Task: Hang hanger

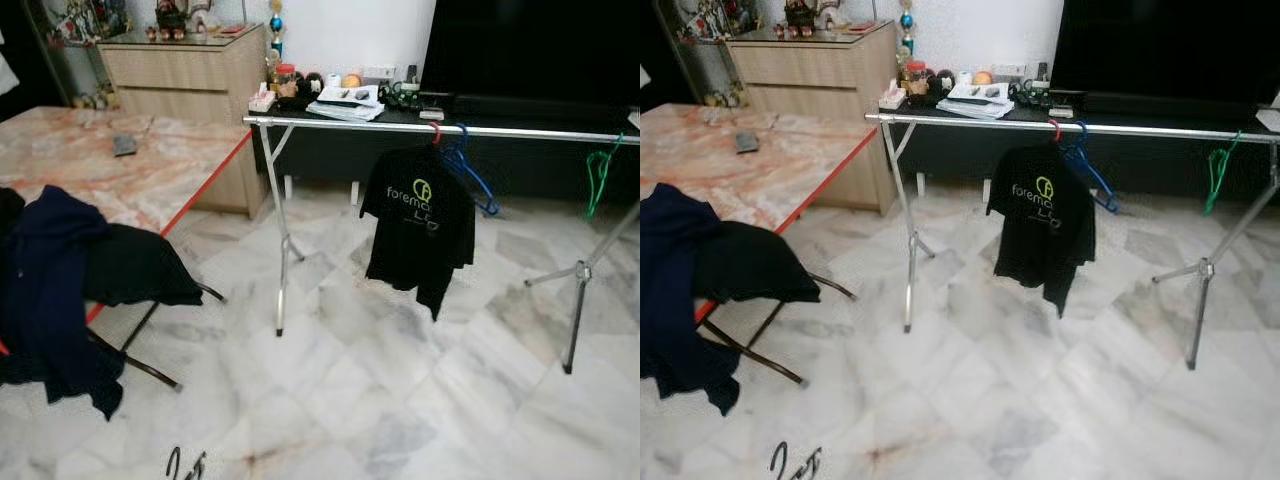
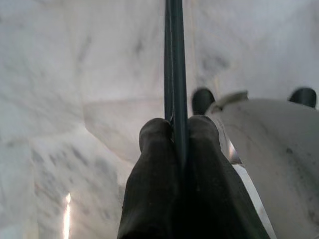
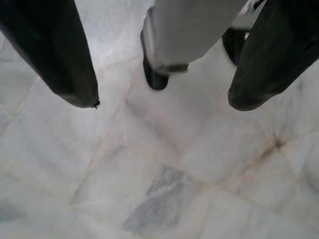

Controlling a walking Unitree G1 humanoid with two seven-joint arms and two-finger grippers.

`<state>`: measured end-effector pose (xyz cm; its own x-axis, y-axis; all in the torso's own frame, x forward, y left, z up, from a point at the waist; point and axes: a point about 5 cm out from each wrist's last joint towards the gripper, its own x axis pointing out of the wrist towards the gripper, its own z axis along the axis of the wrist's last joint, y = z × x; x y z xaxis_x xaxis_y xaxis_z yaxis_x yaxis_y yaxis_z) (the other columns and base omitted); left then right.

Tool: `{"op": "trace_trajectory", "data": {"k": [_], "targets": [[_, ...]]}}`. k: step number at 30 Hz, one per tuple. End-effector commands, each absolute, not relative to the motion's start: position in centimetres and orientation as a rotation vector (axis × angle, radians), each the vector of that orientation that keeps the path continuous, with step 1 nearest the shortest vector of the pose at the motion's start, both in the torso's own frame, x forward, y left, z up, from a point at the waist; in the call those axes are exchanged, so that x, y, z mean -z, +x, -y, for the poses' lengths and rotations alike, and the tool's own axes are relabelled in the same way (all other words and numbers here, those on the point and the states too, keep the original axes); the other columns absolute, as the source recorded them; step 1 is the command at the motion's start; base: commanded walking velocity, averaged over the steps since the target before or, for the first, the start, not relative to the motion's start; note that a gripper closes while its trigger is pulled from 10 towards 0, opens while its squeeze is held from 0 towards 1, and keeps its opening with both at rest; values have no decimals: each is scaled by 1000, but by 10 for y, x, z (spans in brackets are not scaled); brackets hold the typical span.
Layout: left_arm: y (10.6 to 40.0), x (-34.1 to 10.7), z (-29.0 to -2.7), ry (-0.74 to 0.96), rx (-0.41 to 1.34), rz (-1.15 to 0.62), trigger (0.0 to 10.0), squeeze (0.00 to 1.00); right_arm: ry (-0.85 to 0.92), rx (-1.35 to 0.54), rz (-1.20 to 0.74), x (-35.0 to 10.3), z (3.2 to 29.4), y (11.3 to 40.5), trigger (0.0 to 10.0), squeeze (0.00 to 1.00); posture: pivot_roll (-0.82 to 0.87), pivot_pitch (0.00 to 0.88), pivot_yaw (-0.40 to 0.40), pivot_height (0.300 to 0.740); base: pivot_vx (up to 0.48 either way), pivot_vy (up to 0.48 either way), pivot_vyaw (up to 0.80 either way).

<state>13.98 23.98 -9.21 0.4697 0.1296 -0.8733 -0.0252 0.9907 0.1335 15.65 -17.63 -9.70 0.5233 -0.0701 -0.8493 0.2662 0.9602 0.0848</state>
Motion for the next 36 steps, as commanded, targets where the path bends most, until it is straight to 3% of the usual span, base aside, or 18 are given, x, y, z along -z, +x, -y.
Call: {"op": "trace_trajectory", "data": {"k": [1, 7, 21, 36], "targets": [[138, 93, -238, 117, -80, -1088, 10000, 0, 205, 211, -1009, 98, 180, 154, 10000, 0, -84, 22, 22, 740, 0, -315, 0], [139, 93, -238, 115, -83, -1086, 10000, 0, 220, 225, -1005, 97, 179, 155, 10000, 0, -82, 33, 22, 740, 0, -312, 0], [140, 92, -240, 118, -90, -1082, 10000, 0, 250, 231, -971, 94, 175, 163, 10000, 0, -77, 50, 26, 740, 0, -312, -747], [143, 91, -240, 127, -92, -1061, 10000, 0, 246, 220, -917, 88, 175, 177, 10000, 0, -76, 57, 27, 740, 0, -17, 0]]}}
